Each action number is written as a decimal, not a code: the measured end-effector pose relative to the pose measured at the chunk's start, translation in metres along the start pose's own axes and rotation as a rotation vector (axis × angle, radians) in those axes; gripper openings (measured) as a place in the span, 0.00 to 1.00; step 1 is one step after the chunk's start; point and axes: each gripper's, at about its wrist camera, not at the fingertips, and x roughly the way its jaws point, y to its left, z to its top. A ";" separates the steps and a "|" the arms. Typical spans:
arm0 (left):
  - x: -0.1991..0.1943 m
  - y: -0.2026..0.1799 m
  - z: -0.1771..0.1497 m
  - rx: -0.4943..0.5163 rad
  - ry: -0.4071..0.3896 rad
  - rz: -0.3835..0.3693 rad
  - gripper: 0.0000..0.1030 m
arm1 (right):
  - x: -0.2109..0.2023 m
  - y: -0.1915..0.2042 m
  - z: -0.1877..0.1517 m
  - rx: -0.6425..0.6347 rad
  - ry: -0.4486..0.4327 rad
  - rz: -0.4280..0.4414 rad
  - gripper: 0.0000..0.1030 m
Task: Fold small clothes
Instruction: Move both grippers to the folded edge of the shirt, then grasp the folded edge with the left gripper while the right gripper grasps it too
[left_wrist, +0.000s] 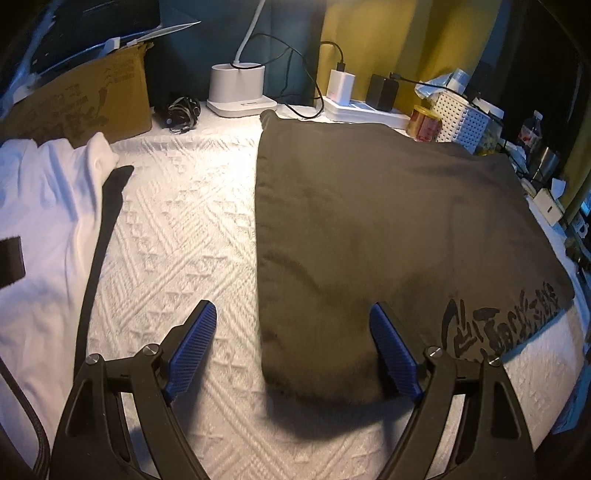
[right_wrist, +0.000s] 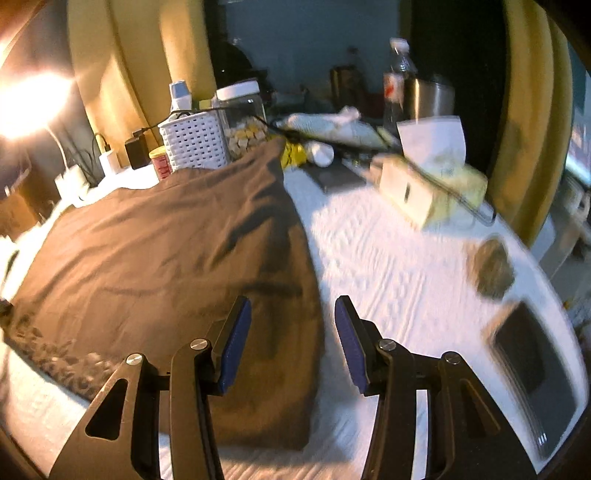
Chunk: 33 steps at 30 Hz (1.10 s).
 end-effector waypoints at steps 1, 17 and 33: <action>0.000 0.001 -0.001 0.001 -0.001 -0.004 0.82 | 0.000 -0.001 -0.003 0.013 0.011 0.009 0.49; 0.004 -0.014 -0.006 0.098 0.005 -0.013 0.82 | 0.003 0.003 -0.030 0.030 0.079 0.014 0.48; -0.007 -0.031 -0.014 0.117 -0.013 -0.082 0.08 | 0.003 0.014 -0.032 -0.031 0.086 0.043 0.08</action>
